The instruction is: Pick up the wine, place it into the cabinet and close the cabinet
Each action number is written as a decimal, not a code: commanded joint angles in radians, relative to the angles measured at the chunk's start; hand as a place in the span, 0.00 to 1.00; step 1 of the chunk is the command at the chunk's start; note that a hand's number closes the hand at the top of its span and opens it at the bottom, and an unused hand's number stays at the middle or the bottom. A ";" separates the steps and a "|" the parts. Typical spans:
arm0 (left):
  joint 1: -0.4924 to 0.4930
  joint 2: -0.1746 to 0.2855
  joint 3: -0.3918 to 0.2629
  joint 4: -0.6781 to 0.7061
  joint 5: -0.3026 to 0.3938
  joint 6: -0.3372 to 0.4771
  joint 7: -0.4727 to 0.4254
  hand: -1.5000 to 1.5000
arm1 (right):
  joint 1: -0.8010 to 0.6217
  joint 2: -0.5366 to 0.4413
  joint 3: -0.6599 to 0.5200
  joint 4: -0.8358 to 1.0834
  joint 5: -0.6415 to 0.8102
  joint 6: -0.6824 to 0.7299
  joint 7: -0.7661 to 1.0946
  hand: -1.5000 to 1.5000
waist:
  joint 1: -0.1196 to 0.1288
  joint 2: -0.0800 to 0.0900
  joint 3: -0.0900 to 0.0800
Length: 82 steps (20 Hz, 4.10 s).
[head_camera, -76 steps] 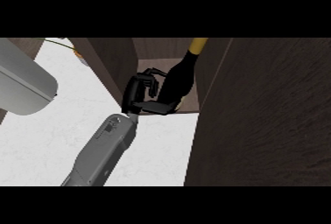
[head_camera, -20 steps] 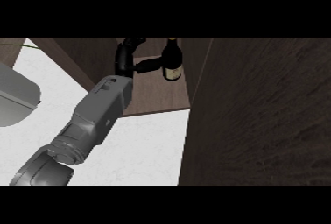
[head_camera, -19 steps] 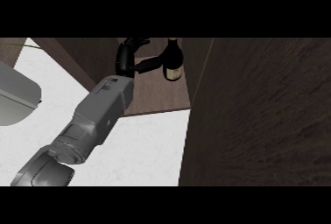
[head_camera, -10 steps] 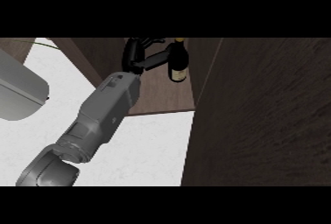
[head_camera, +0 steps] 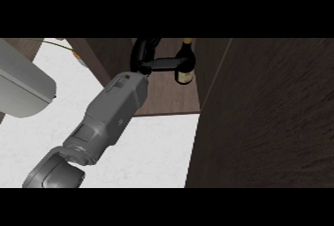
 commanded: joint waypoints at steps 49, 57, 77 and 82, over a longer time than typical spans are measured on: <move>1.169 0.279 -0.294 -1.306 0.170 -0.135 0.163 0.00 | 0.103 -0.228 0.033 -0.159 -0.123 0.240 0.015 0.00 | 0.063 -0.008 0.000; 1.219 0.425 -0.149 -1.336 0.242 -0.244 0.170 0.00 | 0.079 -0.224 0.160 -0.201 -0.052 0.299 0.023 1.00 | 0.053 -0.007 -0.001; 1.295 0.564 0.001 -1.320 0.341 -0.439 0.194 0.00 | -0.196 0.002 0.285 -0.113 -0.020 0.258 0.210 1.00 | 0.084 -0.003 -0.007; 1.310 0.581 0.017 -1.320 0.353 -0.462 0.201 0.00 | -0.274 0.060 0.256 -0.066 -0.066 0.273 0.252 1.00 | 0.112 -0.001 -0.007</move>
